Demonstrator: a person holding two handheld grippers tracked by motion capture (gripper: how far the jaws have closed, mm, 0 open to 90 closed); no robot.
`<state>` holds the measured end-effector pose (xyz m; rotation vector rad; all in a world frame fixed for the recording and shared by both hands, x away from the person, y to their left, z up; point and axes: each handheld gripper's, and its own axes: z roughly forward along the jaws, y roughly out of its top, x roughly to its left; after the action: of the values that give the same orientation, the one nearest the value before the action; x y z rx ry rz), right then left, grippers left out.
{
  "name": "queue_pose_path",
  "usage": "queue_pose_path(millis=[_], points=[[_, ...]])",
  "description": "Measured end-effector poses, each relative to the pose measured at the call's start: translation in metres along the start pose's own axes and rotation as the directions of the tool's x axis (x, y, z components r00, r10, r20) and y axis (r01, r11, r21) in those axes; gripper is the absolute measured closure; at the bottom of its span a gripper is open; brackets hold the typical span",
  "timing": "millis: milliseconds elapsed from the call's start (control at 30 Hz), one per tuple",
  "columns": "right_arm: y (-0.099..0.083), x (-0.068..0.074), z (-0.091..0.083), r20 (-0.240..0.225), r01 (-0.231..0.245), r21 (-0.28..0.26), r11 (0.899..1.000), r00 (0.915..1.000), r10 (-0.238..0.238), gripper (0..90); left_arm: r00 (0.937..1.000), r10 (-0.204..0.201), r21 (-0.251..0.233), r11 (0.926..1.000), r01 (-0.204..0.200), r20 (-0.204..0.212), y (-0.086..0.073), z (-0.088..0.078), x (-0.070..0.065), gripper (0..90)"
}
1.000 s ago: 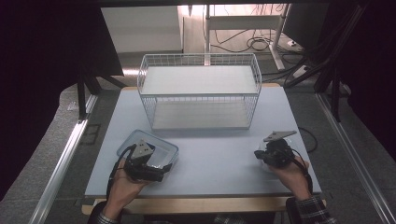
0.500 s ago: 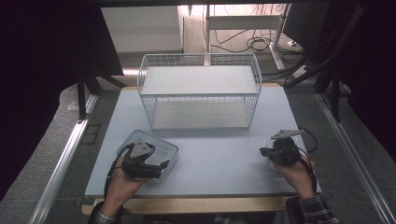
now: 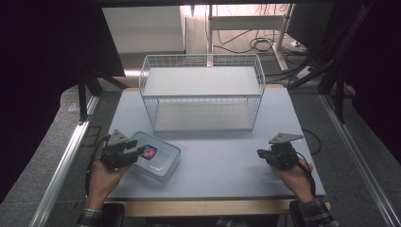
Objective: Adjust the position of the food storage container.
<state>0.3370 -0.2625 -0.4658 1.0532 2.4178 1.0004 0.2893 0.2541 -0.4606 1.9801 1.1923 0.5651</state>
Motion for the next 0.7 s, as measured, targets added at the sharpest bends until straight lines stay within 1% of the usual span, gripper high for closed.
queue_pose_path(millis=[33, 67, 100, 133, 167, 200, 267, 300, 333, 367, 433, 467, 500, 533, 567, 600, 667, 700], points=[[0.0, 0.001, 0.0, -0.003, 0.0, -0.002, 1.0, 1.0, 0.0, 89.2, 0.9999, -0.004, -0.001, 1.0, 0.004, -0.01, -0.001, -0.002, 0.005, 65.3], [0.0, 0.002, 0.001, -0.008, 0.001, -0.005, 1.0, 1.0, -0.001, 89.0, 0.9998, -0.006, -0.003, 1.0, 0.006, -0.018, -0.002, -0.003, 0.009, 72.5], [0.0, 0.002, 0.001, -0.008, 0.001, -0.005, 1.0, 1.0, -0.001, 89.0, 0.9995, -0.009, 0.0, 1.0, 0.009, -0.031, -0.003, -0.004, 0.013, 72.5], [0.0, 0.003, 0.002, -0.014, 0.001, -0.004, 1.0, 0.9999, -0.001, 89.0, 0.9984, -0.022, 0.008, 0.9997, 0.023, -0.053, -0.005, -0.005, 0.022, 79.7], [0.0, 0.003, 0.002, -0.014, 0.001, -0.004, 1.0, 0.9999, -0.001, 89.0, 0.9984, -0.022, 0.008, 0.9997, 0.023, -0.053, -0.005, -0.005, 0.022, 82.7], [0.0, 0.004, 0.002, -0.015, 0.005, -0.003, 1.0, 0.9999, -0.005, 89.0, 0.9974, -0.032, 0.01, 0.9994, 0.032, -0.064, -0.007, -0.004, 0.027, 82.7], [0.001, 0.006, 0.003, -0.021, 0.006, -0.004, 1.0, 0.9998, -0.006, 89.2, 0.9947, -0.05, 0.017, 0.9985, 0.052, -0.09, -0.012, -0.005, 0.036, 87.0], [0.001, 0.007, 0.004, -0.022, 0.008, -0.005, 1.0, 0.9997, -0.008, 89.3, 0.9927, -0.062, 0.017, 0.9978, 0.064, -0.103, -0.014, -0.005, 0.041, 88.3], [0.001, 0.009, 0.005, -0.021, 0.011, -0.003, 1.0, 0.9997, -0.011, 89.3, 0.9863, -0.097, 0.009, 0.9951, 0.099, -0.134, -0.02, -0.007, 0.051, 89.4], [0.001, 0.009, 0.005, -0.021, 0.011, -0.003, 1.0, 0.9997, -0.011, 89.3, 0.9863, -0.097, 0.009, 0.9951, 0.099, -0.134, -0.02, -0.007, 0.051, 89.6], [0.001, 0.011, 0.007, -0.028, 0.01, 0.003, 1.0, 0.9995, -0.01, 89.3, 0.9792, -0.13, 0.007, 0.9911, 0.133, -0.156, -0.027, -0.009, 0.062, 89.6], [0.002, 0.013, 0.008, -0.035, 0.014, 0.004, 1.0, 0.9993, -0.013, 89.3, 0.9736, -0.156, 0.01, 0.9871, 0.16, -0.166, -0.034, -0.009, 0.07, 89.7], [0.002, 0.013, 0.008, -0.035, 0.014, 0.004, 1.0, 0.9993, -0.013, 89.3, 0.9736, -0.156, 0.01, 0.9871, 0.16, -0.166, -0.034, -0.009, 0.07, 89.7], [0.002, 0.015, 0.009, -0.042, 0.018, 0.004, 1.0, 0.999, -0.018, 89.3, 0.9691, -0.174, 0.026, 0.9831, 0.181, -0.175, -0.041, -0.006, 0.075, 89.7], [0.002, 0.015, 0.009, -0.042, 0.018, 0.004, 1.0, 0.999, -0.018, 89.3, 0.9691, -0.174, 0.026, 0.9831, 0.181, -0.175, -0.041, -0.006, 0.075, 89.7], [0.002, 0.016, 0.009, -0.047, 0.019, 0.002, 1.0, 0.9987, -0.019, 89.3, 0.9686, -0.183, 0.035, 0.981, 0.191, -0.169, -0.044, -0.004, 0.077, 89.7], [0.003, 0.02, 0.01, -0.062, 0.03, -0.001, 1.0, 0.9977, -0.03, 89.2, 0.9721, -0.182, 0.061, 0.9794, 0.193, -0.148, -0.049, 0.002, 0.078, 89.7], [0.003, 0.02, 0.01, -0.062, 0.03, -0.001, 1.0, 0.9977, -0.03, 89.2, 0.974, -0.176, 0.083, 0.9785, 0.189, -0.143, -0.051, 0.006, 0.078, 89.7]])
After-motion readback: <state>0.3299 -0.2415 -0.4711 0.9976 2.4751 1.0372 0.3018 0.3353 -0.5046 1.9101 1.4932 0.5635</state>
